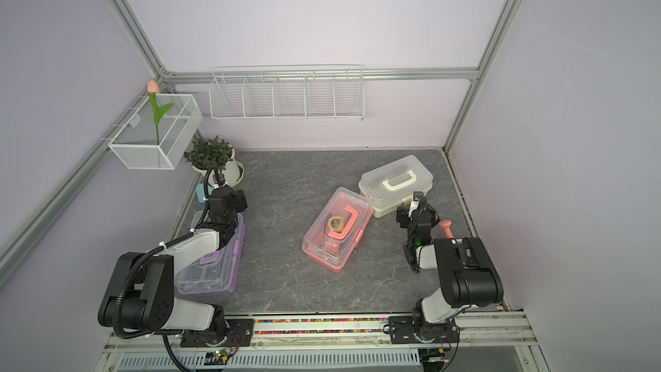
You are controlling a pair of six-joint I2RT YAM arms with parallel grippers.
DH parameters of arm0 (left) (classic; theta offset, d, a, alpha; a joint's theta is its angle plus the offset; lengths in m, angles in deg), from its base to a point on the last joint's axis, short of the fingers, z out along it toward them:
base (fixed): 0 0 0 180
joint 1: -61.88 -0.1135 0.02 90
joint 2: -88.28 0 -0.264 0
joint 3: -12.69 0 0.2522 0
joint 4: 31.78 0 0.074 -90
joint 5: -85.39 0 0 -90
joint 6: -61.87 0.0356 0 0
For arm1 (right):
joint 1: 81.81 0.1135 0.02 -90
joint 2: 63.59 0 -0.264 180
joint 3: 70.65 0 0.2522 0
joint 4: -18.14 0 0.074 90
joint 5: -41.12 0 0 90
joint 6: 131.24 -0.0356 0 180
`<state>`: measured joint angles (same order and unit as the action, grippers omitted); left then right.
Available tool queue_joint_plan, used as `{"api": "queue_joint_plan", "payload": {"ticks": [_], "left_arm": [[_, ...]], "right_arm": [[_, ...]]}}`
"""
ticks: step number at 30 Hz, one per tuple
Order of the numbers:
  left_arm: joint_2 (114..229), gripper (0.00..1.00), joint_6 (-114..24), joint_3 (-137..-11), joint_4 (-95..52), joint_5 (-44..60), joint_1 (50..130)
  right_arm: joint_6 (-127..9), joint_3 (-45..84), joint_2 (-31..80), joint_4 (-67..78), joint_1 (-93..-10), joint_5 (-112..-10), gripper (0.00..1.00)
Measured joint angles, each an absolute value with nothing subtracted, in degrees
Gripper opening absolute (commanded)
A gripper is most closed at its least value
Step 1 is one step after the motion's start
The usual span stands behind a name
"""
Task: Close toolboxes
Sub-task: Reset both arms
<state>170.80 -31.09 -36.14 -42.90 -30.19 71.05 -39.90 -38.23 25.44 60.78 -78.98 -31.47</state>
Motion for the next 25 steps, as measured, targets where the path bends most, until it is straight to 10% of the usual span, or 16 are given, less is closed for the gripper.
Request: {"api": "queue_joint_plan", "payload": {"ticks": [10, 12, 25], "left_arm": [[173.1, 0.77, -30.4, -26.0, -70.2, -24.3, 67.1], [173.5, 0.99, -30.1, -25.6, -71.9, -24.0, 67.1], [173.5, 0.99, -29.9, -26.0, -71.0, -23.7, 67.0]], "right_arm": [[-39.9, -38.2, 25.4, 60.8, -79.0, -31.4, 0.89], [-39.9, -38.2, 25.4, 60.8, -79.0, -31.4, 0.89], [-39.7, -37.8, 25.4, 60.2, -79.1, -34.0, 0.89]]}}
